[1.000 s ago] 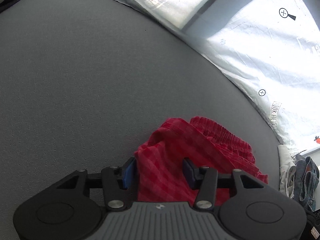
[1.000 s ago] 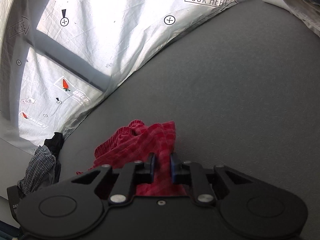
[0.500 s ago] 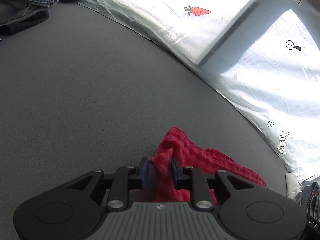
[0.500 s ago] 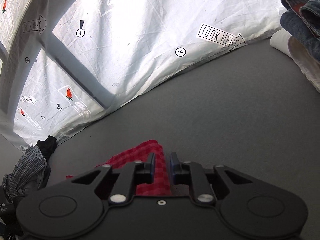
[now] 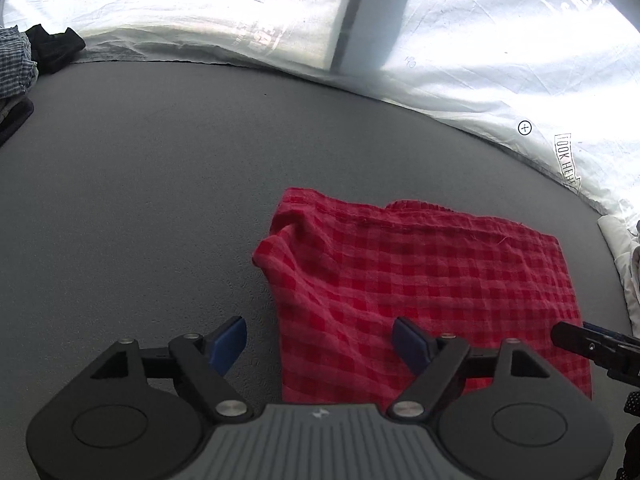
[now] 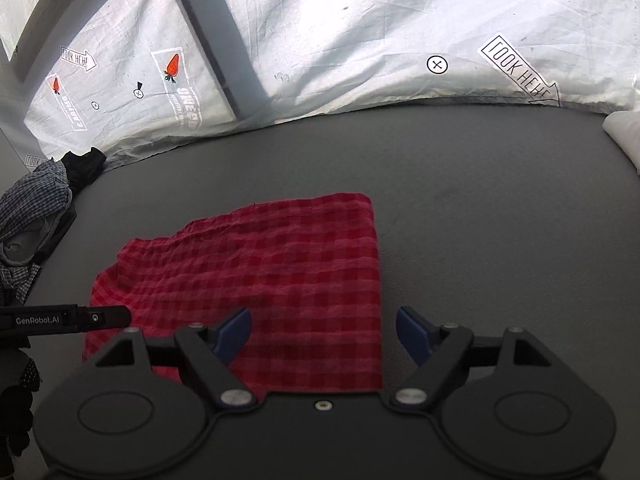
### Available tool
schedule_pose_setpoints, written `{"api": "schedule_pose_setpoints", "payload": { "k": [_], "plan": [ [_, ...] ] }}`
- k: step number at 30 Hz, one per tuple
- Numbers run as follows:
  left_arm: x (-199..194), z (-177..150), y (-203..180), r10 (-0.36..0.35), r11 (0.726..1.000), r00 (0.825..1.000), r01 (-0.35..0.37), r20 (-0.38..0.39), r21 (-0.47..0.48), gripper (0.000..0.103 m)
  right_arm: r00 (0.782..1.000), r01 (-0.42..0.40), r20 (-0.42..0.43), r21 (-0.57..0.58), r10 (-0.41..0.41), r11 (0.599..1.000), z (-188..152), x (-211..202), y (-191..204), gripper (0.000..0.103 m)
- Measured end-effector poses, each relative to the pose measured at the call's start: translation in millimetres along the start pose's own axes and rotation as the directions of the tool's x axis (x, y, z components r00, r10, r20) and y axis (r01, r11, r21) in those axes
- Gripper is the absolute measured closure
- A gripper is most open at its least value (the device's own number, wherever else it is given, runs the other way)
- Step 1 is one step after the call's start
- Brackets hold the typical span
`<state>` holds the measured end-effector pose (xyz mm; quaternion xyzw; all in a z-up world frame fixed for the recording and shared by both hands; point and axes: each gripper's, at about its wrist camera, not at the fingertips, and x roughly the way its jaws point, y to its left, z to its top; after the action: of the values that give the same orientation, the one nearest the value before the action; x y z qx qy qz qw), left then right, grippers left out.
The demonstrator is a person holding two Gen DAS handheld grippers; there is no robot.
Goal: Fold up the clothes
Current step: 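Lay the folded red shorts flat and open both grippers, then grasp the folded red shorts with the right gripper and lift them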
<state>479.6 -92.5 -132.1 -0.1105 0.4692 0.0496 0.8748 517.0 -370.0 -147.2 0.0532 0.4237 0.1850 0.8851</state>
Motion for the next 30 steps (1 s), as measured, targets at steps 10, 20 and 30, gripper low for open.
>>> {"api": "schedule_pose_setpoints", "payload": {
  "k": [10, 20, 30],
  "plan": [
    [36.0, 12.8, -22.1, 0.002, 0.985, 1.000, 0.003, -0.029, 0.174, 0.021, 0.998, 0.030, -0.045, -0.115, -0.036, 0.993, 11.8, 34.8, 12.3, 0.016],
    [53.9, 24.2, -34.7, -0.090, 0.979, 0.996, 0.093, -0.025, 0.184, 0.017, 0.997, -0.026, -0.069, -0.154, 0.015, 0.988, 28.8, 58.2, 22.9, 0.031],
    [38.3, 3.5, -28.3, -0.260, 0.955, 0.964, 0.266, -0.057, 0.133, 0.086, 0.949, -0.294, -0.065, 0.161, 0.307, 0.942, -6.4, 48.8, 18.2, 0.089]
  ]
}}
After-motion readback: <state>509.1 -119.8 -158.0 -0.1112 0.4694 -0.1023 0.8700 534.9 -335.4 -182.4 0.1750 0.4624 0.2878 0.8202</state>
